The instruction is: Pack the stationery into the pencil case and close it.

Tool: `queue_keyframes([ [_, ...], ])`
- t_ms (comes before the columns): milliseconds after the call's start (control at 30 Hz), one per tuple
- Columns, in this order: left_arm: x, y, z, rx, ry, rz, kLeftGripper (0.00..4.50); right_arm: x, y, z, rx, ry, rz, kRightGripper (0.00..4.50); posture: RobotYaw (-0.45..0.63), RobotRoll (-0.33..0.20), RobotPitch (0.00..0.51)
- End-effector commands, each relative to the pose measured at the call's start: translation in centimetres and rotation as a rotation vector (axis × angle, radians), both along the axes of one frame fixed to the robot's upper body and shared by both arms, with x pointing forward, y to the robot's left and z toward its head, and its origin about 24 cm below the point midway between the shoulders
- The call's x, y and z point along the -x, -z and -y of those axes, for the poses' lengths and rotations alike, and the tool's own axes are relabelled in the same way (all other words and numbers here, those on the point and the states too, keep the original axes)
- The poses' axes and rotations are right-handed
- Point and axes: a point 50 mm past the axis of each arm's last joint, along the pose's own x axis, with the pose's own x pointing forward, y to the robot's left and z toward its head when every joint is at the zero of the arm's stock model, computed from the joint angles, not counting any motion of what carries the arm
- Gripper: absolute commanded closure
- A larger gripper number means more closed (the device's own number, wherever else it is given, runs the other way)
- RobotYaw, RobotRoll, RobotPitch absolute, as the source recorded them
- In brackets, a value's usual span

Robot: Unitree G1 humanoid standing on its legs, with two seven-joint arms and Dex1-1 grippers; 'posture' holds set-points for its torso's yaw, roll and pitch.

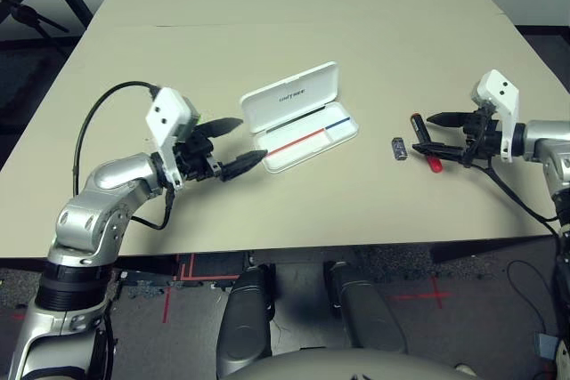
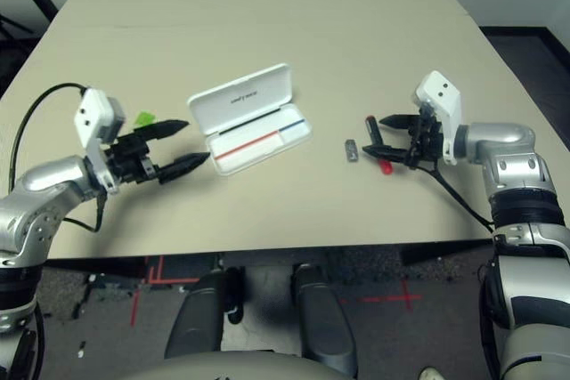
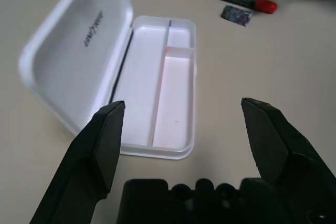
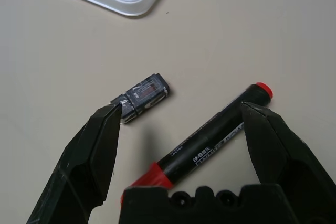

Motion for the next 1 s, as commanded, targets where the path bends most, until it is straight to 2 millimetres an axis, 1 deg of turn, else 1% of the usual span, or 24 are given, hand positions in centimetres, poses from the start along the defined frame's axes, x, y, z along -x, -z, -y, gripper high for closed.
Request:
queue_keyframes([
  [33,-0.1,-0.1,0.5,-0.047,0.039,0.002,0.04,0.4,0.0,0.1,0.034,-0.014,-0.03,0.0,-0.04,0.0,0.198],
  [133,-0.3,0.0,1.2,-0.077,0.068,-0.006,0.04,0.6,-0.2,0.2,0.043,-0.021,-0.034,0.0,-0.05,0.0,0.194],
  [300,-0.8,0.9,3.0,-0.127,0.125,-0.032,0.04,0.7,-0.4,0.1,0.051,-0.028,-0.038,0.0,-0.05,0.0,0.19],
  [533,-1.8,1.9,4.6,-0.213,0.159,-0.07,0.04,0.8,-0.3,-0.2,0.057,-0.033,-0.035,0.0,-0.06,0.0,0.189],
  [767,-2.4,2.8,5.2,-0.285,0.185,-0.107,0.04,0.9,-0.1,-0.4,0.055,-0.033,-0.03,0.0,-0.07,0.0,0.189],
  [1000,-2.8,3.8,4.9,-0.368,0.193,-0.135,0.04,0.8,-0.1,-0.5,0.053,-0.025,-0.015,0.0,-0.09,0.0,0.189],
])
